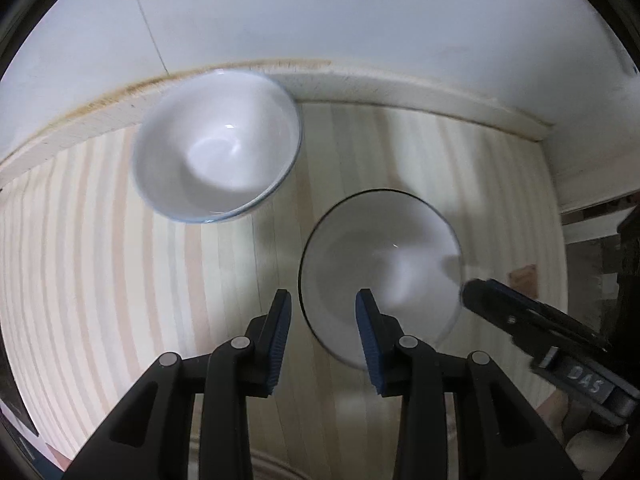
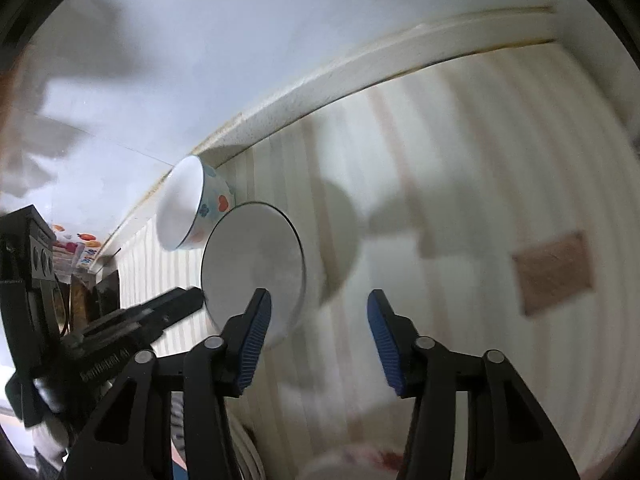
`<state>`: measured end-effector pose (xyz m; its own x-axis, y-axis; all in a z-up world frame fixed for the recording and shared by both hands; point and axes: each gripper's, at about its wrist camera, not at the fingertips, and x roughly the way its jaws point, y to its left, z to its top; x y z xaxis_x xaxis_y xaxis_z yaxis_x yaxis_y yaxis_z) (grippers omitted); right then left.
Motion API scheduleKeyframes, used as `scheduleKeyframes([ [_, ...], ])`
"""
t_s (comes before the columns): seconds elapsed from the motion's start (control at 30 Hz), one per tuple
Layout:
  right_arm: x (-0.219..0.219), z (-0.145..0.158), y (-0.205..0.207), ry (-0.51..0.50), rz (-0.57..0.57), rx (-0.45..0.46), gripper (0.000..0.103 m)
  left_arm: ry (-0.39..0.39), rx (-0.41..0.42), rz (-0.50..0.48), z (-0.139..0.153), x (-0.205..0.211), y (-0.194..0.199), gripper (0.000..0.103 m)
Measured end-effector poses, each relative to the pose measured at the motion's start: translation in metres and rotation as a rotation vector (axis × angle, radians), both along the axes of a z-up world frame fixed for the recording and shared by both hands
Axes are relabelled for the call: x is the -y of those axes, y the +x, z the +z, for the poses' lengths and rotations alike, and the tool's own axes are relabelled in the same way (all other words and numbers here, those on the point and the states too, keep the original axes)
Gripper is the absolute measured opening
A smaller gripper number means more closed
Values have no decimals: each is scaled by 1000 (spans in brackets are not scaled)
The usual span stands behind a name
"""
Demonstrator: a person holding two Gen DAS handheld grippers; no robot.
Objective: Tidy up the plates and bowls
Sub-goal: 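Carry the white bowl into the black-rimmed white bowl and grip both rims, then lift the nested bowls with both tools and carry them toward the blue-dotted bowl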
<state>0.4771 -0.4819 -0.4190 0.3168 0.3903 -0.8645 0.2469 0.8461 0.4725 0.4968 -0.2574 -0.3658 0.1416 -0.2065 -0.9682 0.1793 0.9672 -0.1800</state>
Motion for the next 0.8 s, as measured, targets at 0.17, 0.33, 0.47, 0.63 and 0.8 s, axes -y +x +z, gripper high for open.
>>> scheduleKeyframes([
  [0.17,-18,-33,24,-14,29,-64,14,4,9,1,-13,6,4,21],
  [0.33,-25,-37,28,-54,38,-57,13,23,27,-12,-10,16,-3,21],
  [0.47,-27,-32,24,-61,38,-55,13,20,50,-18,-1,15,-9,21],
  [0.63,-24,-8,8,-75,37,-22,13,4,95,-49,26,20,-26,21],
  [0.8,-15,30,-23,-78,17,26,13,-23,131,-97,57,22,-52,21],
])
